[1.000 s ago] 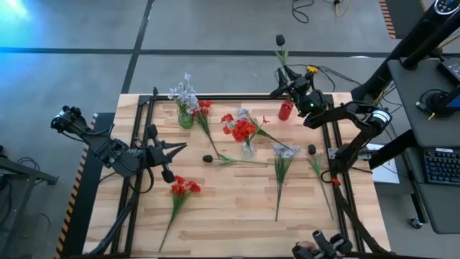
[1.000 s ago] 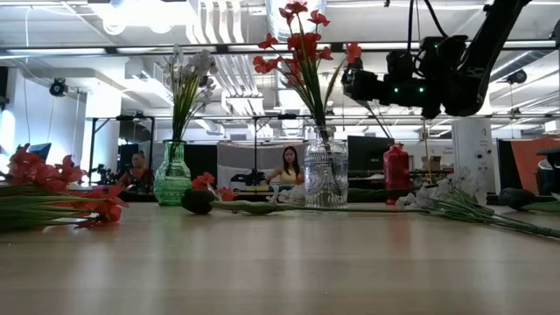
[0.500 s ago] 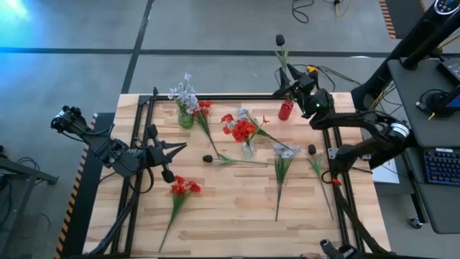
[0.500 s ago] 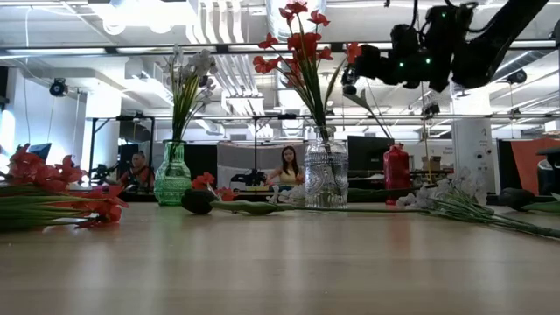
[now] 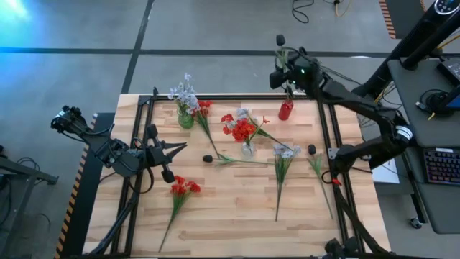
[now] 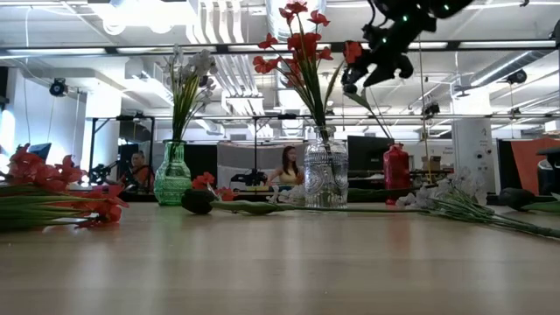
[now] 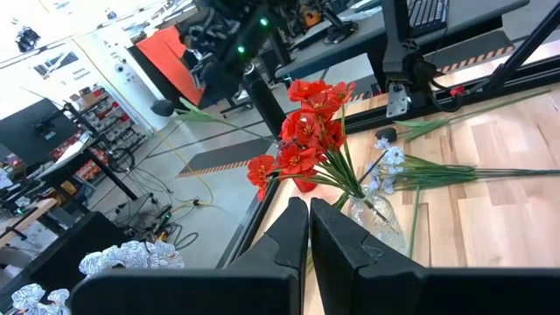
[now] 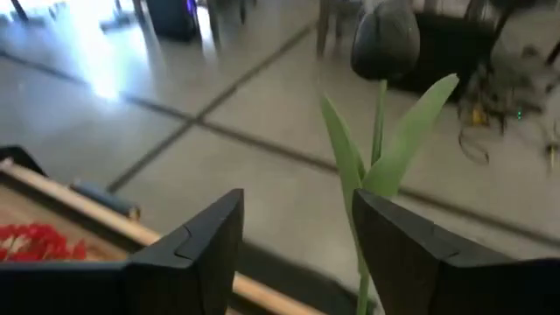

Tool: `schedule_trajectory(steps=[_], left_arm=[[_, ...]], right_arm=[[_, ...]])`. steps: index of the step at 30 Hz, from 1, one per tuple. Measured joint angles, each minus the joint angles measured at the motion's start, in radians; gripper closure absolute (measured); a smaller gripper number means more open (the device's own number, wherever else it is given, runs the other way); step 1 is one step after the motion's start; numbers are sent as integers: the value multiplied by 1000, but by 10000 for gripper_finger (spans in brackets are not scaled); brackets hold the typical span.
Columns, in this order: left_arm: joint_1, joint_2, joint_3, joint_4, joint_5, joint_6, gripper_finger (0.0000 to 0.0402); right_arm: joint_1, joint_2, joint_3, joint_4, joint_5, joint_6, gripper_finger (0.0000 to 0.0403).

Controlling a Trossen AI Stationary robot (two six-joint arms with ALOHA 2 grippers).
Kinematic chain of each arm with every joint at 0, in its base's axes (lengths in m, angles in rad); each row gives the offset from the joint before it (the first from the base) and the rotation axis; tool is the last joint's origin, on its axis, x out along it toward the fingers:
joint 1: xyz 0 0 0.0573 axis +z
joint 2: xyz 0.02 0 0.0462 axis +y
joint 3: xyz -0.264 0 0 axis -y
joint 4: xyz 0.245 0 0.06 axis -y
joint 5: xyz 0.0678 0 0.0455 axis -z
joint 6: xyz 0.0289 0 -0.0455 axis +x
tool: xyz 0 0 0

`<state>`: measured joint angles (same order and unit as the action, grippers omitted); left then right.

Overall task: Sort flowers into vase by color
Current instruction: Put the left black flower into the red vase

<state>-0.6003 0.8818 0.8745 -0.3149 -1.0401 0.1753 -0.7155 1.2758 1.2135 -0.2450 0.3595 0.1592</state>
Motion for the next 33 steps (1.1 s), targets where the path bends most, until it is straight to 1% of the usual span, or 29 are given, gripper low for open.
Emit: schedule_trajectory(steps=[3,6,11,16,20,33], left_arm=[[0,0,0,0,0,0,402],[0,0,0,0,0,0,402],[0,0,-1,0,0,5,402],[0,0,-2,0,0,5,402],[0,2,-2,0,0,5,402],[0,5,-2,0,1,8,402]], right_arm=[[0,40,144,-223,0,66,174],[-10,92,264,-416,25,117,158],[-15,180,388,-590,34,145,135],[-20,238,436,-618,34,136,115],[-30,266,455,-617,34,133,108],[-89,313,453,-609,34,103,126]])
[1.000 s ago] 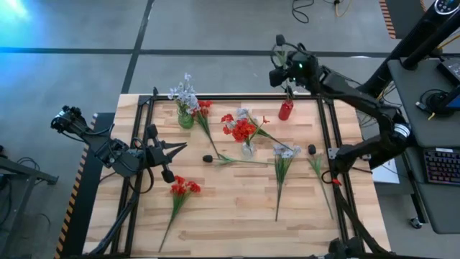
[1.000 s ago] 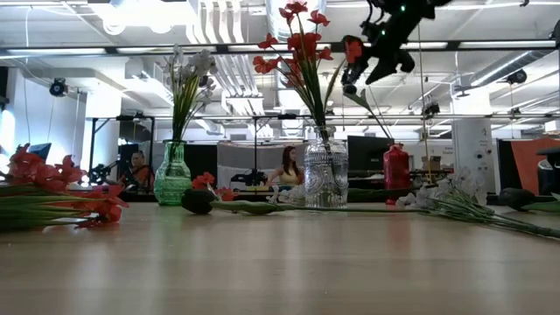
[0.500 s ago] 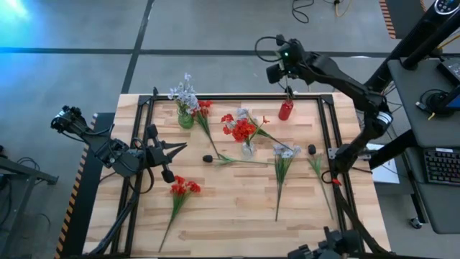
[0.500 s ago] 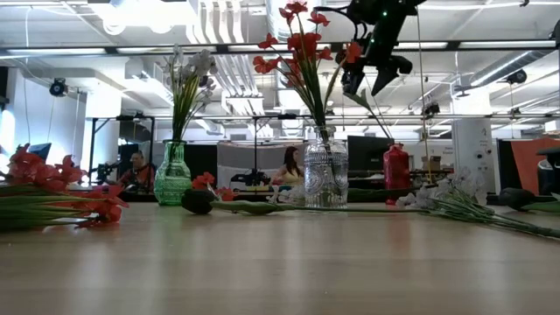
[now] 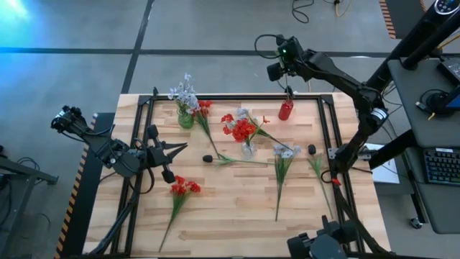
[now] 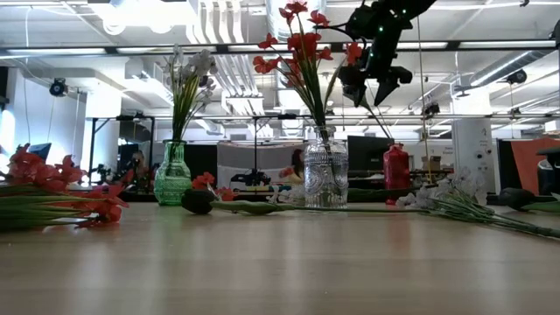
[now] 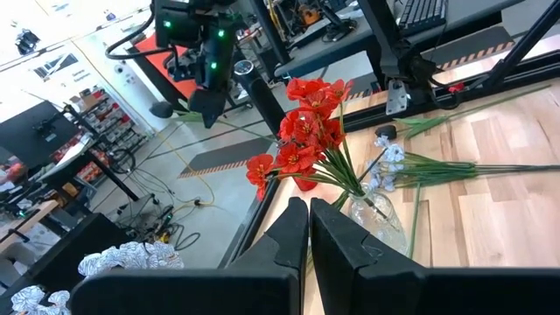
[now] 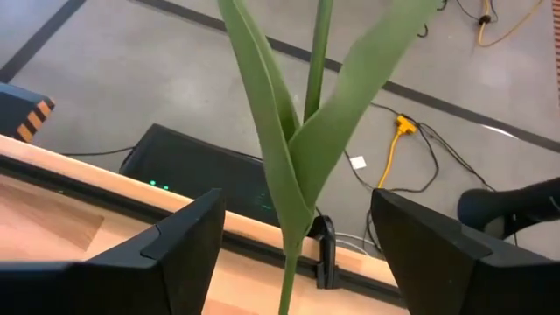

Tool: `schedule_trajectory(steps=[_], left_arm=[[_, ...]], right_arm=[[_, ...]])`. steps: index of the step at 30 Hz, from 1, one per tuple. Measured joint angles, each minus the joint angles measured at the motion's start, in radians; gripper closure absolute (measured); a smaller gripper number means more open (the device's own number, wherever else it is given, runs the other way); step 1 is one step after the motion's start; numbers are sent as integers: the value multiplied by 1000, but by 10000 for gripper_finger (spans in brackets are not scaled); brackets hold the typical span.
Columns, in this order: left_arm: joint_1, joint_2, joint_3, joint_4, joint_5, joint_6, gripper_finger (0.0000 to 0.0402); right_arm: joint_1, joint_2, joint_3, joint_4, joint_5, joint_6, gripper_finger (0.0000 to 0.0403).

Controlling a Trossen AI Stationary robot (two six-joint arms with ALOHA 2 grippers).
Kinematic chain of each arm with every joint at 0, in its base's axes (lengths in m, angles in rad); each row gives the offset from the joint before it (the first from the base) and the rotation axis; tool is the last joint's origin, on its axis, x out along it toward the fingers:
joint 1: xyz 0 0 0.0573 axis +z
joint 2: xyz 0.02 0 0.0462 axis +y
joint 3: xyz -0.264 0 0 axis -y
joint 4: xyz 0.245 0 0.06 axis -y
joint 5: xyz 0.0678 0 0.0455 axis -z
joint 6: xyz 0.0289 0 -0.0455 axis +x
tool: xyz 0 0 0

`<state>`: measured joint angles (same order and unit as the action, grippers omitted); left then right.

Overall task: Sort flowers into vase by color
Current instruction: Put the left black flower into the red vase

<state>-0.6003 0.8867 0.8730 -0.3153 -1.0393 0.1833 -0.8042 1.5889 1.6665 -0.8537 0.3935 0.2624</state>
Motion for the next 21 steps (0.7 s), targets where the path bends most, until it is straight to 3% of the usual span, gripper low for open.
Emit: schedule_trajectory(steps=[11,21], left_arm=[[0,0,0,0,0,0,402],[0,0,0,0,0,1,402]], right_arm=[[-7,19,-2,30,-8,-32,178],[-6,17,-2,30,-8,-38,251]])
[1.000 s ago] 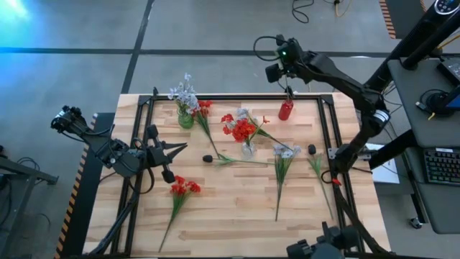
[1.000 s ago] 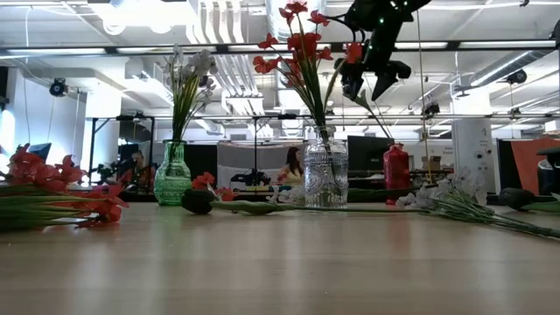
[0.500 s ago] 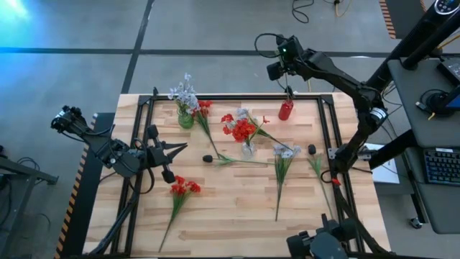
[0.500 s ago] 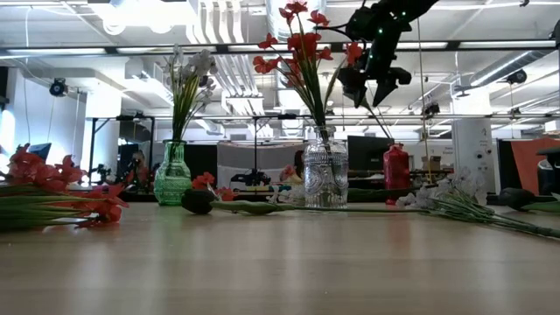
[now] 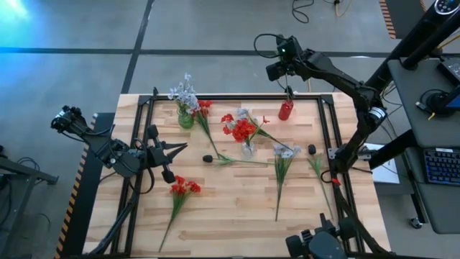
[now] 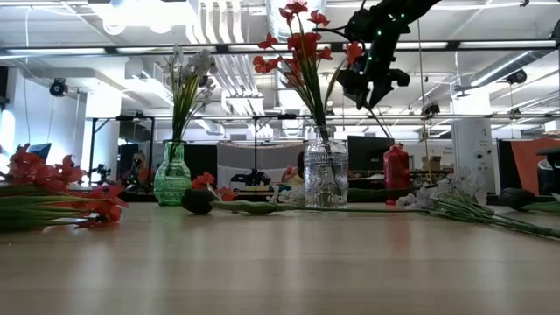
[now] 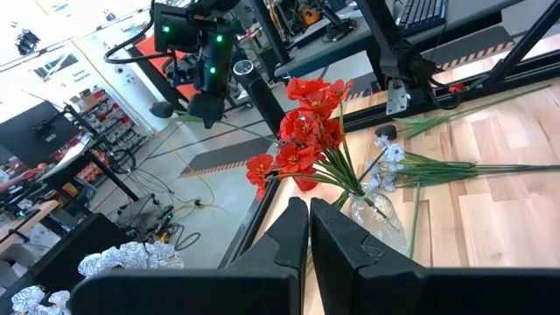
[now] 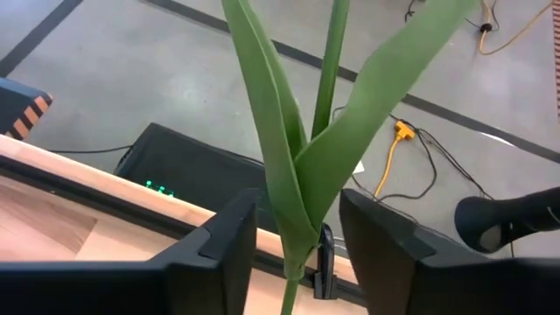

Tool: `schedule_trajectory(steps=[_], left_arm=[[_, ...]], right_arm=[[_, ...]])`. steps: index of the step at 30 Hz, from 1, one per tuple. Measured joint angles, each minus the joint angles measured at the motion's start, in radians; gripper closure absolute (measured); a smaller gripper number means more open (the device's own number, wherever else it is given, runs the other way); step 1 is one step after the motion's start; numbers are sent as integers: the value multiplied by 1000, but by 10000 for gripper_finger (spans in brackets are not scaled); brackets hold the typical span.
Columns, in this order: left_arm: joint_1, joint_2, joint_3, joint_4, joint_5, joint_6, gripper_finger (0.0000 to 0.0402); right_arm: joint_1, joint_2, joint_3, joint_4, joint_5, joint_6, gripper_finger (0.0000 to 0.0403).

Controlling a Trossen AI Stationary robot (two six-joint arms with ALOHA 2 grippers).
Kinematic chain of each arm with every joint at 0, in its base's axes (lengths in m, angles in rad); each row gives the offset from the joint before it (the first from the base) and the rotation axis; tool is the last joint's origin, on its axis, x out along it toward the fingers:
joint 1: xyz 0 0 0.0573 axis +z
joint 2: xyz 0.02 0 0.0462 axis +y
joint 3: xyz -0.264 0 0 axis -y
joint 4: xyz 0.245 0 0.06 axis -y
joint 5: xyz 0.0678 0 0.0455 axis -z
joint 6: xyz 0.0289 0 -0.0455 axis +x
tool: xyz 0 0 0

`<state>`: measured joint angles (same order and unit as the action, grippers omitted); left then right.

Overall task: Sort flowers into vase by color
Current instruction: Put the left black flower into the red vase

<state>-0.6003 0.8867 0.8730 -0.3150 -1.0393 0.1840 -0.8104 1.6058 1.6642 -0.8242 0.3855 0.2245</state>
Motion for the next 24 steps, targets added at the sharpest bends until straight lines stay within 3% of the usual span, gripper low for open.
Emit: schedule_trajectory(steps=[15,24], left_arm=[[0,0,0,0,0,2,402],[0,0,0,0,0,2,402]], right_arm=[[1,-1,0,-7,-1,-8,349],[7,-39,0,-11,-26,-16,366]])
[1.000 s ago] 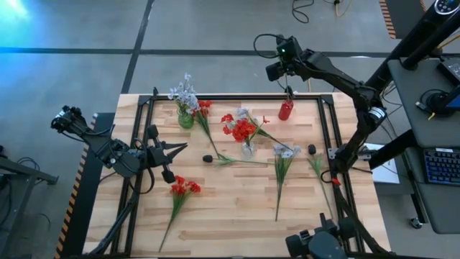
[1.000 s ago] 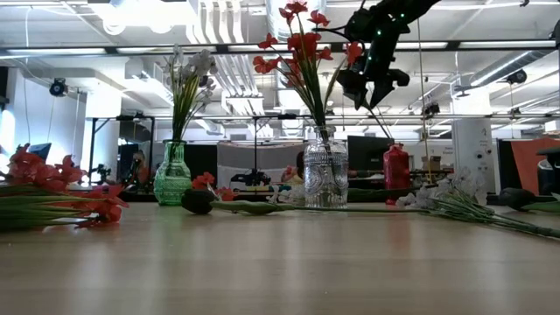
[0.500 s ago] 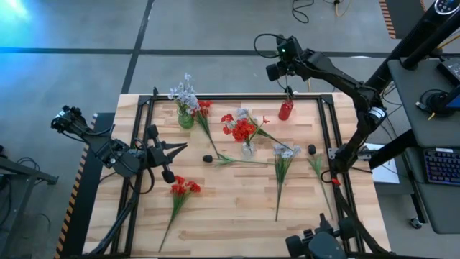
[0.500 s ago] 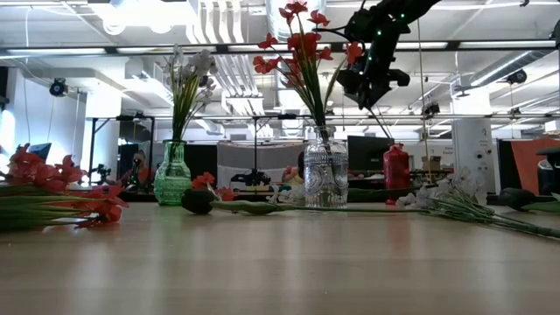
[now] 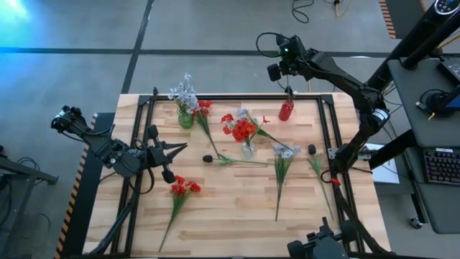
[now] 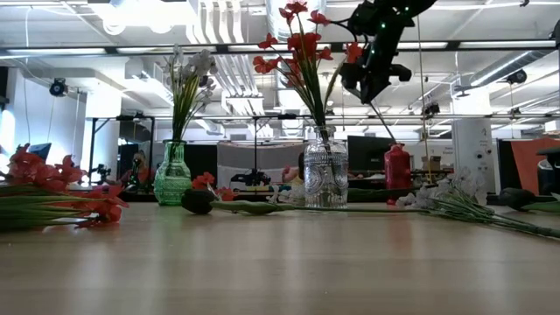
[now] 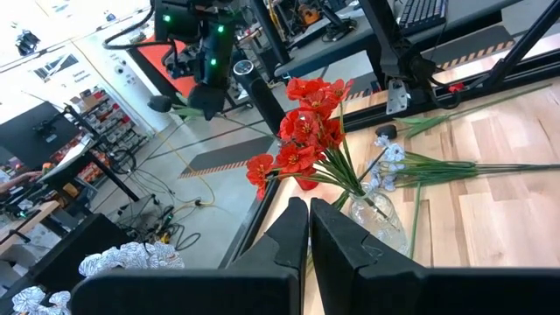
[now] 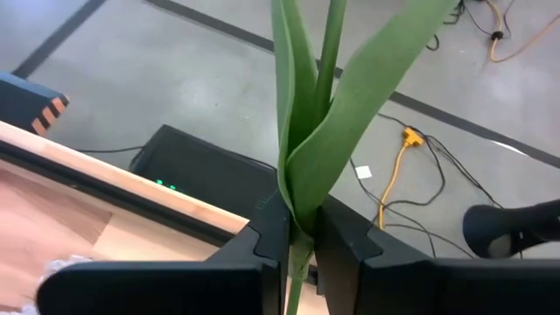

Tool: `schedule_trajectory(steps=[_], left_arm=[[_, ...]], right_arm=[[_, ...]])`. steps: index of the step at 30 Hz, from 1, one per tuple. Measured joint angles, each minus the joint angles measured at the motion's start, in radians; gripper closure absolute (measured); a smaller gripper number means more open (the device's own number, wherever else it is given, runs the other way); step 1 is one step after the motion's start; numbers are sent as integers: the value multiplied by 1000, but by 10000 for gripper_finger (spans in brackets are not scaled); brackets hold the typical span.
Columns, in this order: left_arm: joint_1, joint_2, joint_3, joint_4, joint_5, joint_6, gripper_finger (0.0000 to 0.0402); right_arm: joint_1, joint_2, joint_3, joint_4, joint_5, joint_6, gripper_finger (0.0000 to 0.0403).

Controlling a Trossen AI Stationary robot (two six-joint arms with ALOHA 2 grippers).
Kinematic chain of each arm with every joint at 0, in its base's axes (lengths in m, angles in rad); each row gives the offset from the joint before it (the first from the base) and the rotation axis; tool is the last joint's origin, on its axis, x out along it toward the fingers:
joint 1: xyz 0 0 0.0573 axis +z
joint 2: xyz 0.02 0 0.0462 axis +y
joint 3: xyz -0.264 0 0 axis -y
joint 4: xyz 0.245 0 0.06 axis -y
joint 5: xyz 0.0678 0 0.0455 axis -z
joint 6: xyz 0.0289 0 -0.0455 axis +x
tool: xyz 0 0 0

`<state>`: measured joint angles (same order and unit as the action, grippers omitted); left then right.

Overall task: Sort flowers into vase by color
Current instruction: Put the left black flower into the red vase

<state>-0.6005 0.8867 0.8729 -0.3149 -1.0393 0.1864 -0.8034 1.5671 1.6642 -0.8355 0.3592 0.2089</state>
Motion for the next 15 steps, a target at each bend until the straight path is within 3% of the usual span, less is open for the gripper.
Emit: schedule_trajectory(steps=[15], left_arm=[[0,0,0,0,0,0,402]], right_arm=[[70,-131,-90,87,19,-5,365]])
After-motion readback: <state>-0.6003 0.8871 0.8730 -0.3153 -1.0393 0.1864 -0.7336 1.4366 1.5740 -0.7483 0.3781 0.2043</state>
